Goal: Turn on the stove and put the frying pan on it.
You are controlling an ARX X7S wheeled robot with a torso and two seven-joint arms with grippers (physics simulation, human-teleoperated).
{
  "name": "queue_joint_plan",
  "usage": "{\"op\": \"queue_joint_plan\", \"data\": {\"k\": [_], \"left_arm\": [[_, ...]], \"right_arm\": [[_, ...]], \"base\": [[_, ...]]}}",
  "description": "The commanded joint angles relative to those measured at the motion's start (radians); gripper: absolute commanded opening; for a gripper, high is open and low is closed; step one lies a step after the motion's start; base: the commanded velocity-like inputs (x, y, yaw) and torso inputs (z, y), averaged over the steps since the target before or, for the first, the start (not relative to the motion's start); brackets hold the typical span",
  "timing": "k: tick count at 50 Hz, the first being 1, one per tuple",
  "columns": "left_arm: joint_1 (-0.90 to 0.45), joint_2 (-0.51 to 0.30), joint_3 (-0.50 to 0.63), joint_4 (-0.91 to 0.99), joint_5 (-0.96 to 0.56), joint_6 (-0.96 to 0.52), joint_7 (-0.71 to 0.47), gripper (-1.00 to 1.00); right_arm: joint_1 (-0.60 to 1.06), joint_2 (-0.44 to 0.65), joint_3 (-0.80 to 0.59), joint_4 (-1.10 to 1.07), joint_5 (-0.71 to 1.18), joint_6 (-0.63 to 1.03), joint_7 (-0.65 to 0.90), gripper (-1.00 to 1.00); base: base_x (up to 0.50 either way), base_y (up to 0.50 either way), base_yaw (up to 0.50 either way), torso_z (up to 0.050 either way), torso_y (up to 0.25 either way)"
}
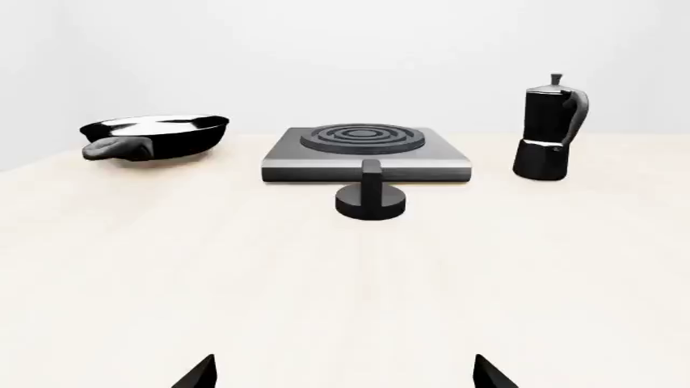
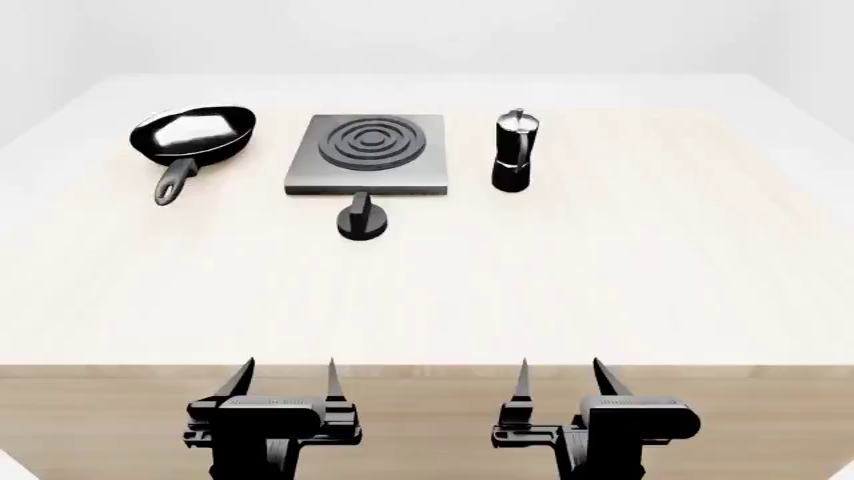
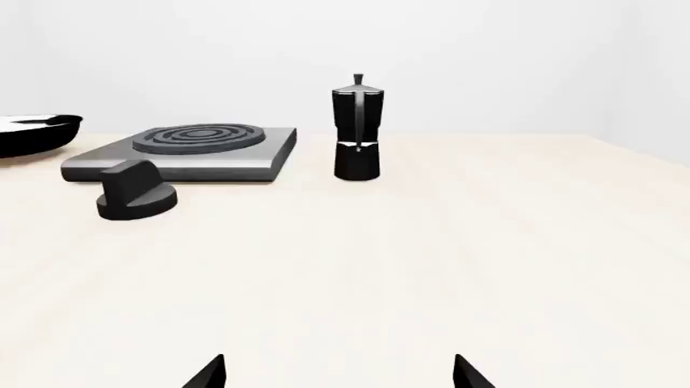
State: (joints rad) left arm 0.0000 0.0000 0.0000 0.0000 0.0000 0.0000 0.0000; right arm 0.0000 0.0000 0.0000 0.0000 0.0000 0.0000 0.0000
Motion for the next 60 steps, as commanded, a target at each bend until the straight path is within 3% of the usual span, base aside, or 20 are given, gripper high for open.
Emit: {"op": "queue_joint_plan", "data": {"k": [1, 33, 48, 60], "left_arm": [[0.006, -0.016, 0.020, 0.005, -0.018, 0.010, -0.014, 1.00], [-0.013, -0.071, 0.089, -0.021, -0.090, 0.011, -0.096, 1.00], [-0.009, -0.089, 0.114, -0.014, -0.093, 0.014, -0.121, 1.00], [-0.017, -0.102, 0.132, -0.032, -0.100, 0.026, -0.137, 1.00]], "right_arm": [[0.007, 0.015, -0.025, 0.006, 0.008, 0.019, 0.023, 1.00], [0.001, 0.080, -0.096, -0.020, 0.051, 0.049, 0.100, 1.00], [0.003, 0.096, -0.118, -0.018, 0.066, 0.039, 0.118, 1.00], [0.015, 0.107, -0.140, -0.013, 0.072, 0.061, 0.133, 1.00]], "base": [[0.00, 0.00, 0.00, 0.000, 0.000], [0.00, 0.00, 0.00, 0.000, 0.000], [0.00, 0.49, 0.00, 0.000, 0.000], [0.00, 0.20, 0.00, 0.000, 0.000]]}}
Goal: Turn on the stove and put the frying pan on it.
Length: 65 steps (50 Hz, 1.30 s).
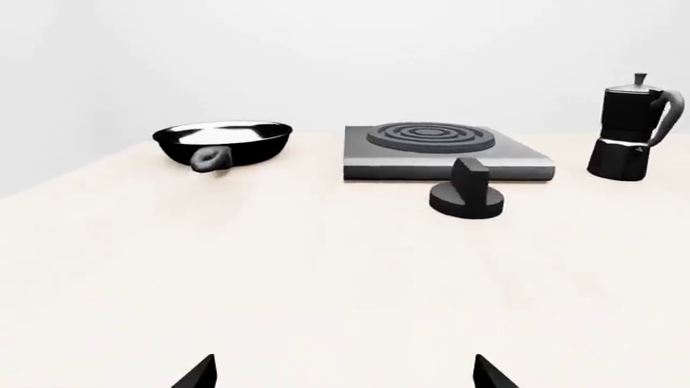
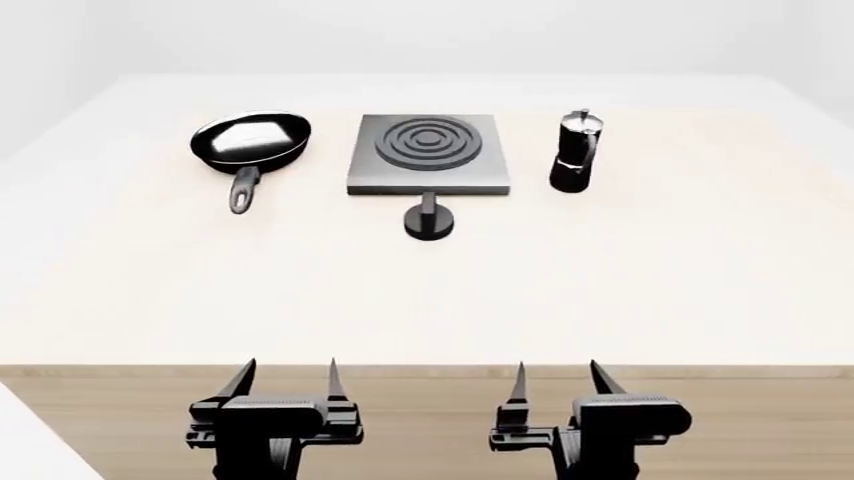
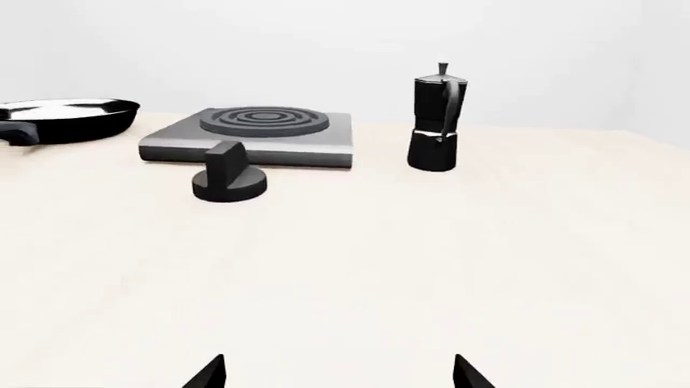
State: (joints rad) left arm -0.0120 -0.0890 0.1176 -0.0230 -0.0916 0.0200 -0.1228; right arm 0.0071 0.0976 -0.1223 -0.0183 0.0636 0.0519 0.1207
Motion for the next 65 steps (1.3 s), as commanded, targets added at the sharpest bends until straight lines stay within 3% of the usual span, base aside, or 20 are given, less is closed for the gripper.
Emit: {"op": "queue_joint_plan", "data": {"k": [1, 10, 24, 65], "left_arm": [[-0.005, -0.014, 0.015, -0.008, -0.009, 0.005, -0.016, 1.00], [-0.009, -0.022, 0.026, -0.020, -0.015, 0.017, -0.024, 1.00], [-0.003, -0.035, 0.040, 0.000, -0.024, 0.009, -0.040, 1.00], [-0.009, -0.061, 0.072, -0.008, -0.049, 0.021, -0.070, 1.00]], "right_arm": [[0.008, 0.010, -0.019, 0.006, 0.009, 0.008, 0.014, 1.00], [0.011, 0.016, -0.025, 0.011, 0.017, -0.001, 0.028, 1.00], [0.017, 0.025, -0.042, 0.012, 0.018, 0.013, 0.049, 1.00], [0.020, 0.051, -0.070, 0.009, 0.050, 0.015, 0.081, 1.00]], "base": [[0.00, 0.50, 0.00, 0.000, 0.000], [0.00, 0.48, 0.00, 0.000, 0.000], [0.03, 0.00, 0.00, 0.000, 0.000], [0.50, 0.00, 0.00, 0.000, 0.000]]}}
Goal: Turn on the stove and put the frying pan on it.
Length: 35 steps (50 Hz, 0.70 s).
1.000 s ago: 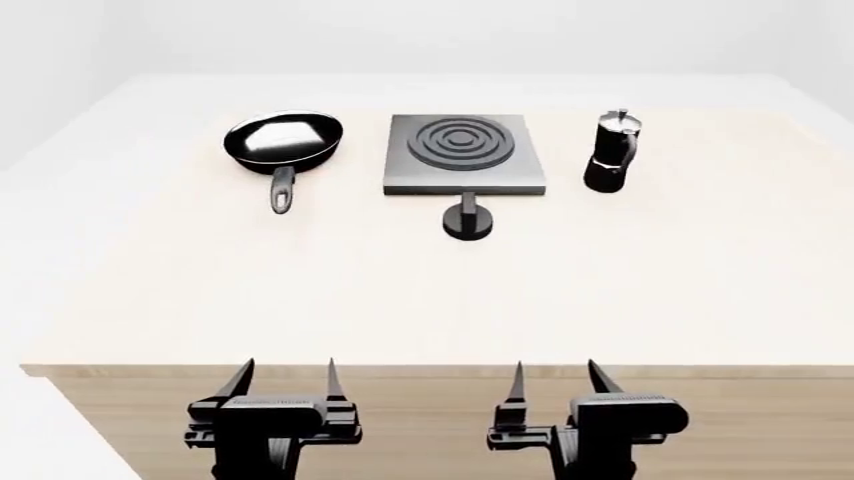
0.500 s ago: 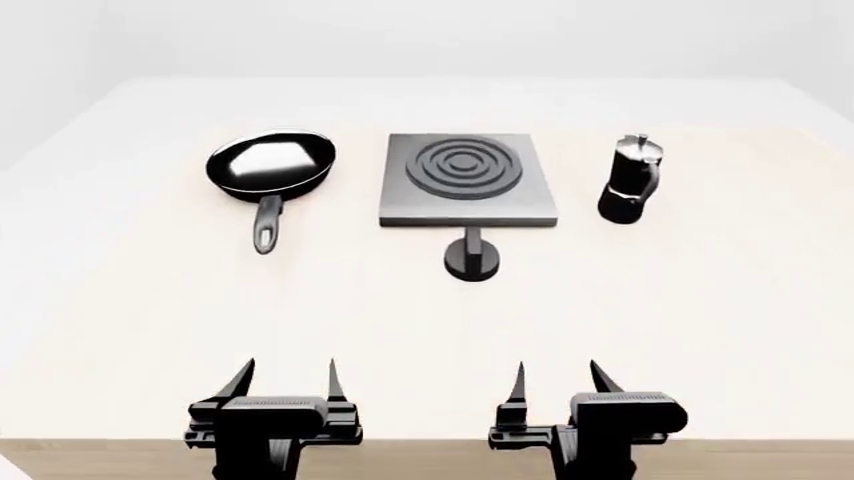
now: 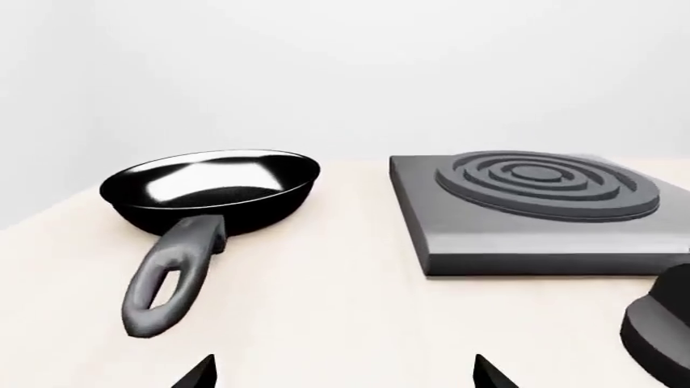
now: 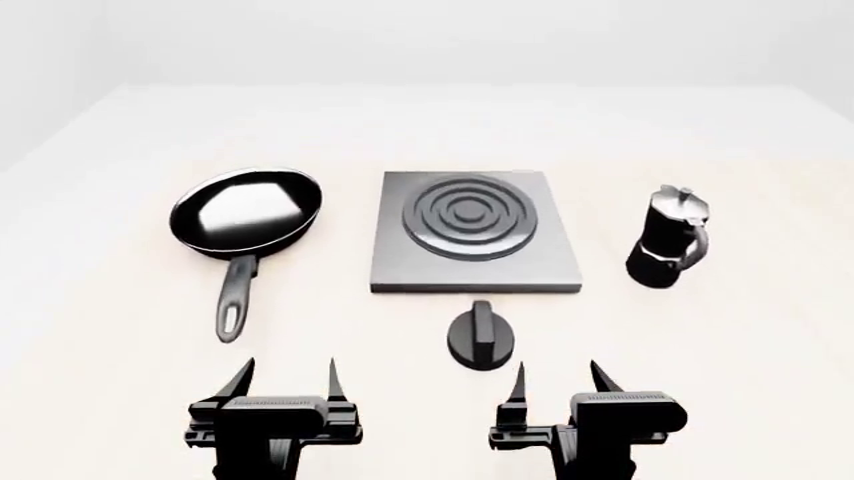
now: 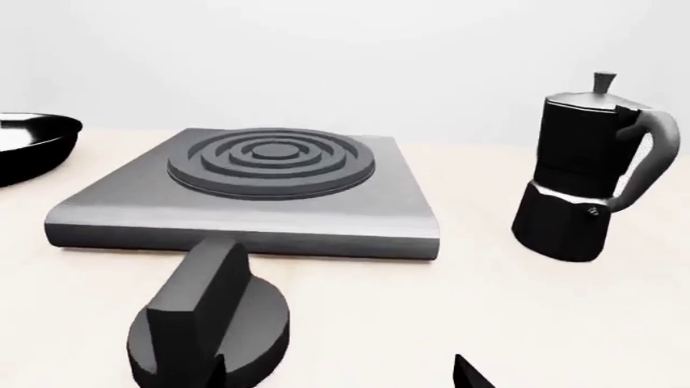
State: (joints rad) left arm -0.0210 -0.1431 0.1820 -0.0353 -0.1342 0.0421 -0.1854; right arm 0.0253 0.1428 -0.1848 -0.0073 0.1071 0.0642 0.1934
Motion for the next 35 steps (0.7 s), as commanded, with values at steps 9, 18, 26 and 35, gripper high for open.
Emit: {"op": "queue_joint_plan", "data": {"k": [9, 18, 26, 35], "left_arm": [[-0.001, -0.012, 0.014, 0.000, -0.009, 0.002, -0.014, 1.00], [-0.002, -0.017, 0.020, 0.000, -0.013, 0.003, -0.019, 1.00], [-0.009, -0.018, 0.023, -0.014, -0.019, 0.010, -0.023, 1.00], [-0.007, -0.022, 0.024, -0.002, -0.031, -0.002, -0.031, 1.00]], "right_arm": [[0.002, 0.011, -0.013, -0.002, 0.012, 0.003, 0.014, 1.00], [0.002, 0.016, -0.019, -0.002, 0.017, 0.002, 0.020, 1.00], [-0.003, 0.019, -0.020, -0.010, 0.017, -0.011, 0.031, 1.00], [0.014, 0.046, -0.007, -0.332, 0.101, 0.312, 0.076, 1.00]], "base": [[0.50, 0.00, 0.00, 0.000, 0.000], [0.50, 0.00, 0.00, 0.000, 0.002], [0.46, 0.00, 0.00, 0.000, 0.000], [0.04, 0.00, 0.00, 0.000, 0.000]]}}
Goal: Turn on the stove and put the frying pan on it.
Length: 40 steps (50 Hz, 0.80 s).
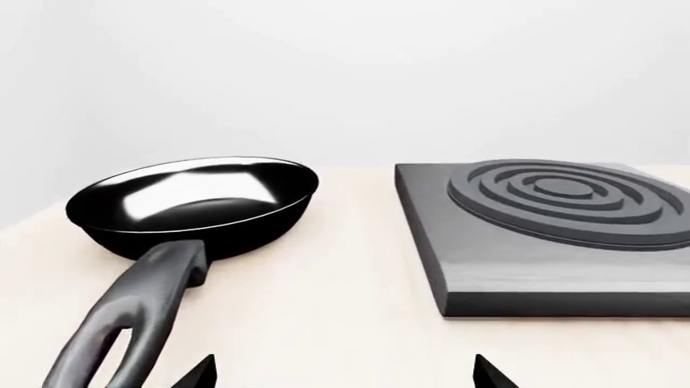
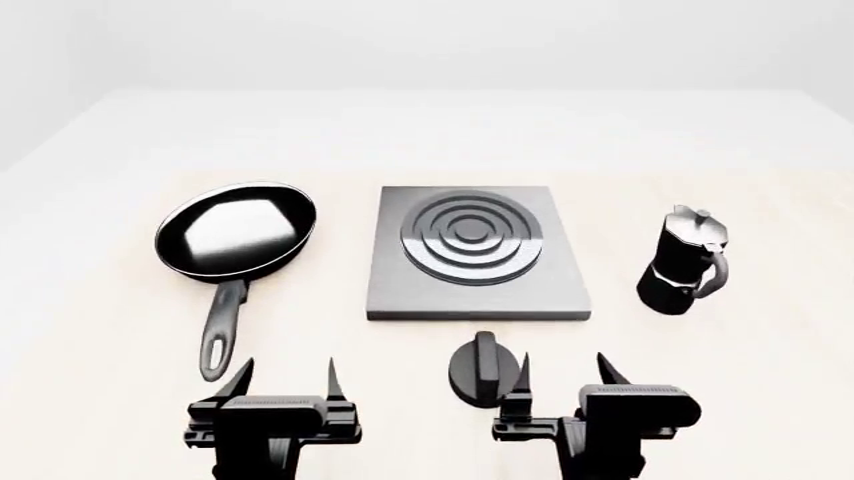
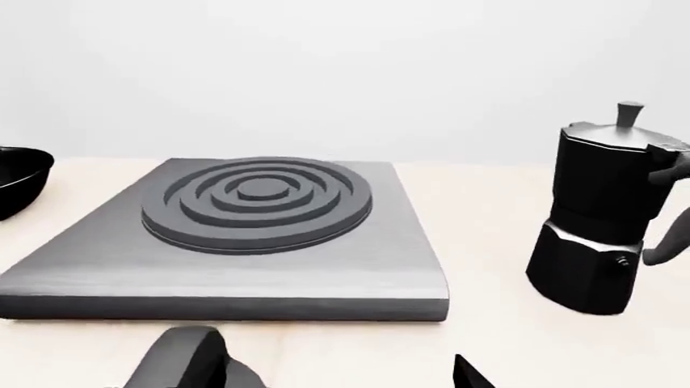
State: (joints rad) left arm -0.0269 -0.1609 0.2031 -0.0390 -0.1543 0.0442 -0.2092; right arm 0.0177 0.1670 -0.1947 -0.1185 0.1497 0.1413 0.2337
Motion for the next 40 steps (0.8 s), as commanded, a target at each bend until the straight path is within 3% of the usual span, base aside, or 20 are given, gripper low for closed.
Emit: {"op": "queue_joint_plan", "data": {"k": [1, 13, 26, 40], "left_arm": [[-0.003, -0.004, 0.002, 0.000, -0.013, -0.005, -0.008, 1.00], [-0.002, -0.009, 0.009, 0.001, -0.018, -0.003, -0.016, 1.00], [-0.001, -0.015, 0.016, 0.005, -0.021, -0.001, -0.025, 1.00], [-0.004, -0.019, 0.022, -0.003, -0.029, 0.005, -0.032, 1.00]], "right_arm": [[0.045, 0.026, -0.017, -0.250, 0.061, 0.297, 0.032, 1.00], [0.179, -0.014, -0.053, -0.370, 0.169, 0.677, 0.068, 1.00], [0.290, -0.104, 0.062, -0.405, 0.357, 1.027, 0.137, 1.00], [0.339, -0.110, 0.043, -0.327, 0.373, 1.111, 0.211, 1.00]], "base": [[0.00, 0.00, 0.00, 0.000, 0.000], [0.00, 0.00, 0.00, 0.000, 0.000], [0.00, 0.00, 0.00, 0.000, 0.000], [0.00, 0.00, 0.00, 0.000, 0.000]]}}
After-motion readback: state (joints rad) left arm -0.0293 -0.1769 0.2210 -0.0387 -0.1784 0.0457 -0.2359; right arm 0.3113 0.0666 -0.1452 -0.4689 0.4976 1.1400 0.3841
